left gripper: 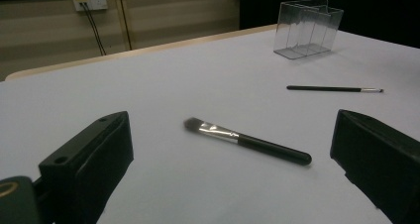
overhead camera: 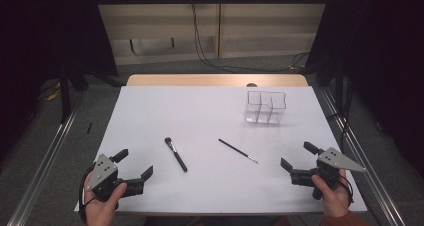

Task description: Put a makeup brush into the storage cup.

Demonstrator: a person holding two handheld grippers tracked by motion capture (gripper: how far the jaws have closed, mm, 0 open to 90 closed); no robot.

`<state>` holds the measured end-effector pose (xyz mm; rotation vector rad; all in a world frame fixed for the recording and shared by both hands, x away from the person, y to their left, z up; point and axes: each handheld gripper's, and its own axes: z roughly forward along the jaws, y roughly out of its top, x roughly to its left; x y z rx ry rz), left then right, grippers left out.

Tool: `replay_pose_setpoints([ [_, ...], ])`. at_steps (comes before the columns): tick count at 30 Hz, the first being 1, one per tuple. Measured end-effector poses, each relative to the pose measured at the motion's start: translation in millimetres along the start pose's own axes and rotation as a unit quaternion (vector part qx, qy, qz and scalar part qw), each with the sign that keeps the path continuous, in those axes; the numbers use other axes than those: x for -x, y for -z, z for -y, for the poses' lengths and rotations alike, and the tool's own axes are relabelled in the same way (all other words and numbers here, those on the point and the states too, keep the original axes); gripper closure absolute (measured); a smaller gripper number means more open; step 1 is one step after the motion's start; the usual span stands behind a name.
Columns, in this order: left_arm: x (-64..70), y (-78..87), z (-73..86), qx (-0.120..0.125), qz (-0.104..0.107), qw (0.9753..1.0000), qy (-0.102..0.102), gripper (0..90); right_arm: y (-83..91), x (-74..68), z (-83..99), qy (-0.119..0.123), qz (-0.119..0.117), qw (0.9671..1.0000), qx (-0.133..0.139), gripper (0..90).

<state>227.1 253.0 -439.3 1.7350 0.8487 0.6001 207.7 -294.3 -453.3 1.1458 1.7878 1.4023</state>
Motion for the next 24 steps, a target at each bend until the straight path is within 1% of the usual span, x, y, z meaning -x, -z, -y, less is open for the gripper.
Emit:
replay_pose_setpoints([
  [6, -0.5, -0.5, 0.2, -0.004, 0.001, 1.0000, 0.003, 2.8, -0.9, -0.6, 0.1, 0.007, -0.004, 1.0000, -0.005, 0.0],
  [12, 0.1, -0.7, 0.1, -0.005, 0.000, 1.0000, 0.004, 2.8, -1.2, -0.1, 0.3, 0.005, -0.006, 1.0000, -0.004, 0.0],
  [14, 0.7, 0.9, 0.1, -0.006, 0.000, 1.0000, 0.008, 2.8, -2.1, -0.1, 0.0, 0.004, -0.007, 1.0000, -0.003, 0.0],
  [17, 1.0, 2.0, -1.3, 0.000, 0.000, 1.0000, 0.010, 2.8, -3.8, -0.5, 0.1, 0.006, -0.012, 0.9999, -0.005, 0.0],
  [18, 1.4, 1.6, -2.0, 0.001, 0.003, 0.9999, 0.010, 2.8, -3.8, -0.5, 0.1, 0.006, -0.012, 0.9999, -0.005, 0.0],
  [19, 1.6, 0.9, -2.8, -0.001, 0.012, 0.9999, 0.009, 2.8, -4.0, -0.4, 0.2, 0.007, -0.013, 0.9999, -0.006, 0.0],
  [20, 2.0, 0.3, -3.5, -0.002, 0.015, 0.9999, 0.006, 2.8, -4.5, -0.1, 0.1, 0.007, -0.014, 0.9999, -0.006, 0.0],
  [24, 4.1, 0.4, -4.7, 0.003, 0.014, 0.9999, 0.005, 2.8, -6.9, 0.6, -0.3, 0.005, -0.016, 0.9998, -0.007, 0.0],
])
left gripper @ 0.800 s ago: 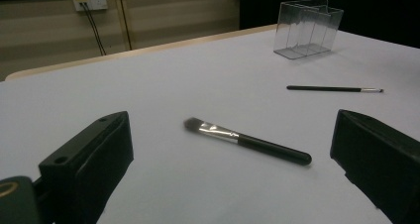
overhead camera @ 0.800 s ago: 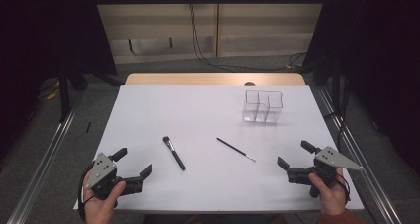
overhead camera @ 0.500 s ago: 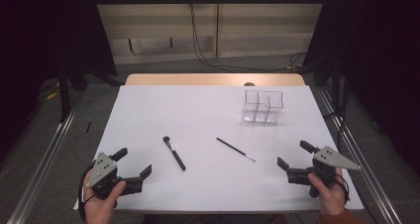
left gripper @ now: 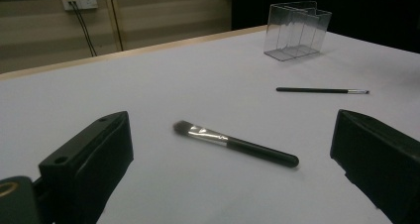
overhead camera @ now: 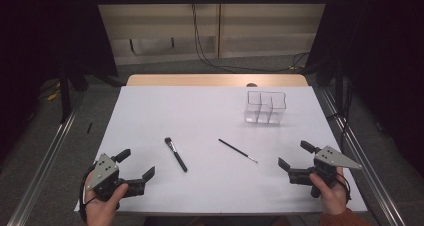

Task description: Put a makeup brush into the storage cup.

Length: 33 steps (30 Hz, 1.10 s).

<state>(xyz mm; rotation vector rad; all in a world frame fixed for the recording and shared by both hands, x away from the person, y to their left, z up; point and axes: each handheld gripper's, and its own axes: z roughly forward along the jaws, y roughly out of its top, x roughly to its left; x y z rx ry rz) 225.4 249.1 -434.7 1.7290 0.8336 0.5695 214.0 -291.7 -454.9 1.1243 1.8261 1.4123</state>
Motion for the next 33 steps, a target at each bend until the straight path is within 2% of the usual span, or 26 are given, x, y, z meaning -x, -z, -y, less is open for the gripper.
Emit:
replay_pose_setpoints([
  [3, 0.6, 0.0, -0.8, 0.002, -0.004, 1.0000, -0.002, 2.8, -0.1, -0.8, -0.3, -0.001, 0.000, 1.0000, 0.001, 0.0],
  [5, 1.7, -2.1, -2.9, -0.009, -0.007, 0.9999, 0.000, 3.2, 1.1, -2.8, -1.4, 0.004, 0.001, 1.0000, 0.003, 0.0],
  [7, 3.0, -2.7, -4.0, -0.007, -0.007, 0.9999, 0.002, 3.3, 1.2, -3.3, -1.5, 0.005, 0.001, 1.0000, 0.004, 0.0],
  [14, 5.3, -10.8, -10.9, -0.005, 0.006, 1.0000, -0.005, 3.3, 1.0, -5.9, -2.1, 0.007, 0.000, 1.0000, 0.004, 0.0],
  [18, 6.9, -14.5, -15.6, -0.002, 0.006, 0.9999, -0.011, 3.0, 1.0, -5.9, -1.8, 0.006, -0.002, 1.0000, 0.005, 0.0],
  [22, 8.5, -23.2, -21.9, 0.002, 0.013, 0.9998, -0.018, 2.6, 0.5, -5.6, -1.5, 0.005, -0.002, 1.0000, 0.001, 0.0],
  [27, 9.7, -33.8, -29.3, 0.007, 0.015, 0.9998, -0.015, 2.6, 0.2, -5.8, -1.6, 0.004, -0.004, 1.0000, 0.001, 0.0],
  [29, 12.1, -38.2, -36.9, 0.015, 0.013, 0.9998, -0.004, 2.6, 0.0, -5.8, -1.6, 0.003, -0.005, 1.0000, 0.001, 0.0],
  [33, 14.9, -45.7, -42.6, 0.016, 0.020, 0.9996, -0.011, 2.6, -0.3, -5.7, -1.6, 0.005, -0.006, 1.0000, 0.001, 0.0],
])
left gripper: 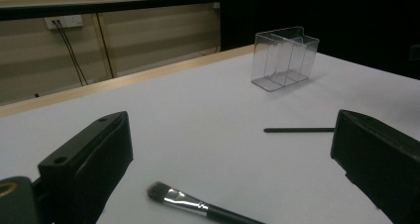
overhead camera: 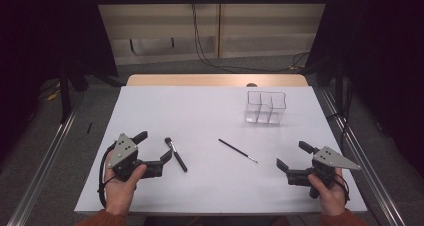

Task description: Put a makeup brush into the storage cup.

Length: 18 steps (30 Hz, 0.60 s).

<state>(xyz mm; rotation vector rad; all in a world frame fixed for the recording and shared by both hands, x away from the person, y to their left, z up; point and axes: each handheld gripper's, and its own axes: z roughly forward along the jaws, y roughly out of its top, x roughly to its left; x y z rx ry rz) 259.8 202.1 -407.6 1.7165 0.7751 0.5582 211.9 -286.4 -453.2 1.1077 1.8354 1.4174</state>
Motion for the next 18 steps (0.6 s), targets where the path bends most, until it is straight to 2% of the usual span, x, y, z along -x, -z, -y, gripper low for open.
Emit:
replay_pose_setpoints([
  [3, 0.8, -7.9, -1.2, -0.003, 0.005, 1.0000, -0.002, 2.6, -0.3, -0.7, -0.2, 0.000, -0.002, 1.0000, 0.000, 0.0],
  [6, 1.0, -16.1, -2.9, -0.010, 0.008, 0.9998, -0.012, 2.6, -0.4, -0.9, -0.2, 0.001, -0.002, 1.0000, 0.000, 0.0],
  [8, 1.2, -20.5, -4.6, -0.014, 0.019, 0.9996, -0.014, 2.9, -0.4, -0.8, -0.2, 0.000, -0.002, 1.0000, 0.000, 0.0],
  [14, 2.1, -31.9, -9.9, -0.028, 0.013, 0.9993, -0.020, 2.2, -0.7, -0.9, -0.1, -0.002, -0.001, 1.0000, 0.000, 0.0],
  [16, 1.4, -36.4, -11.0, -0.032, 0.013, 0.9992, -0.018, 2.3, -0.5, -0.6, -0.1, -0.001, -0.001, 1.0000, 0.000, 0.0],
  [18, -0.9, -40.8, -12.1, -0.042, 0.018, 0.9987, -0.025, 2.2, -0.6, -0.6, -0.1, -0.002, -0.001, 1.0000, 0.000, 0.0],
])
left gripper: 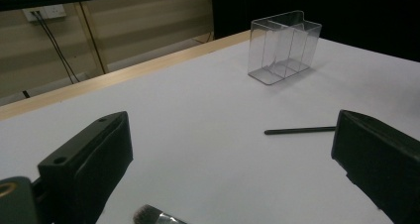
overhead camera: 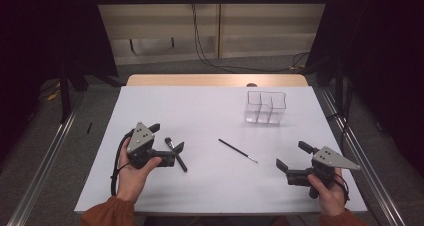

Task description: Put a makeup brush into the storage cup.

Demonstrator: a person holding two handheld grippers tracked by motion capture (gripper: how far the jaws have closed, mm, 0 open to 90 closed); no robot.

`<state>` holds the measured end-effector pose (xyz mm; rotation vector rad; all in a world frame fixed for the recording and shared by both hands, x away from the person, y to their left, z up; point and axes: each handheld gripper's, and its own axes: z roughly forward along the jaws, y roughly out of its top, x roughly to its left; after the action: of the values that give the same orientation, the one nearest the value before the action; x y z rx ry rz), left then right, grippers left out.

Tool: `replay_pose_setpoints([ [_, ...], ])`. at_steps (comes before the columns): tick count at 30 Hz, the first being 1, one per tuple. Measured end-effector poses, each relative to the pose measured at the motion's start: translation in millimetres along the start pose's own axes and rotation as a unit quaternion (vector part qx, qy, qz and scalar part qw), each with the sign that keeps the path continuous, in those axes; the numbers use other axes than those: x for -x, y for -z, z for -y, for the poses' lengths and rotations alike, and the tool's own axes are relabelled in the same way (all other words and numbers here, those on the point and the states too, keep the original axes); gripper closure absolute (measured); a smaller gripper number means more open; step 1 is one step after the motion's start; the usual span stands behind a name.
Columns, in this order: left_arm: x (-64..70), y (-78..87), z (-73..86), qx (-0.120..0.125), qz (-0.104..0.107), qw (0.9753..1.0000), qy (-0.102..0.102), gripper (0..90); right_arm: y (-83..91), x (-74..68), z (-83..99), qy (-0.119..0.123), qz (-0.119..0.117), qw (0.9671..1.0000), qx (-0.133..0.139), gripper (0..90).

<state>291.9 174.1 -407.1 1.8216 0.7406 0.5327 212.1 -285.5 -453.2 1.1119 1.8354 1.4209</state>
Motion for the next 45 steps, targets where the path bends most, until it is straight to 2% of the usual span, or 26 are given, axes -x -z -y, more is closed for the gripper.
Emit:
replay_pose_setpoints([
  [2, -3.6, -4.6, 0.4, -0.008, 0.000, 1.0000, 0.003, 2.6, -0.1, 0.1, 0.1, -0.001, 0.000, 1.0000, -0.002, 0.0],
  [5, -6.5, -9.0, -0.1, -0.027, 0.001, 0.9993, 0.026, 2.4, 0.0, 0.1, 0.1, 0.000, 0.000, 1.0000, -0.001, 0.0],
  [9, -2.4, -12.1, -1.8, -0.041, 0.000, 0.9990, 0.017, 2.3, -0.5, 0.4, 0.2, 0.001, -0.001, 1.0000, -0.003, 0.0],
  [11, 0.5, -13.9, -2.4, -0.059, 0.004, 0.9982, 0.013, 2.8, 0.1, 0.0, 0.0, 0.001, 0.000, 1.0000, -0.001, 0.0],
  [15, 4.3, -16.5, -2.6, -0.078, 0.010, 0.9968, 0.017, 3.2, 0.1, 0.3, 0.1, 0.000, 0.001, 1.0000, -0.002, 0.0],
  [19, 3.9, -19.4, -5.9, -0.112, 0.011, 0.9934, 0.020, 3.6, 0.0, 0.1, 0.1, 0.000, 0.000, 1.0000, -0.002, 0.0],
  [21, 3.1, -21.1, -6.8, -0.118, 0.007, 0.9926, 0.029, 4.1, 0.0, 0.2, 0.1, 0.000, 0.000, 1.0000, -0.003, 0.0],
  [24, 1.4, -23.4, -8.6, -0.146, -0.003, 0.9889, 0.027, 4.3, 0.0, 0.3, 0.2, 0.000, 0.000, 1.0000, -0.003, 0.0],
  [25, 1.0, -24.2, -8.7, -0.154, -0.005, 0.9875, 0.031, 4.3, -0.1, 0.5, 0.2, 0.000, 0.000, 1.0000, -0.004, 0.0],
  [26, -0.3, -25.7, -8.7, -0.170, -0.005, 0.9848, 0.035, 4.3, -0.1, 0.5, 0.3, 0.000, 0.000, 1.0000, -0.004, 0.0],
  [27, -0.3, -25.7, -8.7, -0.170, -0.005, 0.9848, 0.035, 4.2, -0.1, 0.5, 0.3, 0.000, 0.000, 1.0000, -0.004, 0.0],
  [28, -0.6, -26.8, -8.6, -0.185, -0.011, 0.9819, 0.040, 4.2, -0.1, 0.5, 0.3, 0.000, 0.000, 1.0000, -0.004, 0.0],
  [29, -1.4, -27.6, -8.7, -0.201, -0.016, 0.9790, 0.032, 4.3, -0.1, 0.6, 0.3, 0.000, 0.000, 1.0000, -0.004, 0.0],
  [32, -2.4, -31.5, -6.5, -0.233, -0.028, 0.9713, 0.040, 4.6, -0.1, 0.9, 0.5, 0.001, 0.000, 1.0000, -0.004, 0.0],
  [33, -2.5, -32.6, -5.8, -0.237, -0.030, 0.9703, 0.041, 4.9, -0.1, 0.8, 0.5, 0.000, 0.000, 1.0000, -0.005, 0.0],
  [35, -3.3, -34.5, -5.1, -0.255, -0.031, 0.9652, 0.049, 4.9, -0.2, 1.0, 0.6, 0.001, -0.001, 1.0000, -0.005, 0.0],
  [36, -3.0, -35.3, -4.7, -0.257, -0.031, 0.9644, 0.056, 4.9, -0.2, 1.0, 0.6, 0.001, -0.001, 1.0000, -0.005, 0.0],
  [37, -3.6, -36.0, -5.0, -0.264, -0.030, 0.9625, 0.056, 5.8, -0.2, 1.1, 0.7, 0.001, 0.000, 1.0000, -0.005, 0.0],
  [38, -3.7, -36.4, -5.7, -0.268, -0.031, 0.9618, 0.047, 5.8, -0.2, 1.1, 0.7, 0.001, 0.000, 1.0000, -0.005, 0.0],
  [40, -3.7, -37.2, -7.4, -0.281, -0.028, 0.9579, 0.053, 7.5, -0.4, 0.8, 0.9, -0.001, -0.001, 1.0000, -0.007, 0.1],
  [41, -3.3, -38.1, -8.4, -0.291, -0.025, 0.9544, 0.063, 7.9, -0.5, 0.5, 0.8, -0.002, -0.001, 1.0000, -0.008, 0.0],
  [44, -2.4, -41.6, -10.2, -0.318, -0.026, 0.9452, 0.067, 8.4, -0.6, 0.4, 0.7, -0.002, -0.002, 1.0000, -0.008, 0.1],
  [45, -2.0, -42.8, -10.3, -0.325, -0.027, 0.9428, 0.070, 8.5, -0.6, 0.4, 0.8, -0.002, -0.002, 1.0000, -0.008, 0.1],
])
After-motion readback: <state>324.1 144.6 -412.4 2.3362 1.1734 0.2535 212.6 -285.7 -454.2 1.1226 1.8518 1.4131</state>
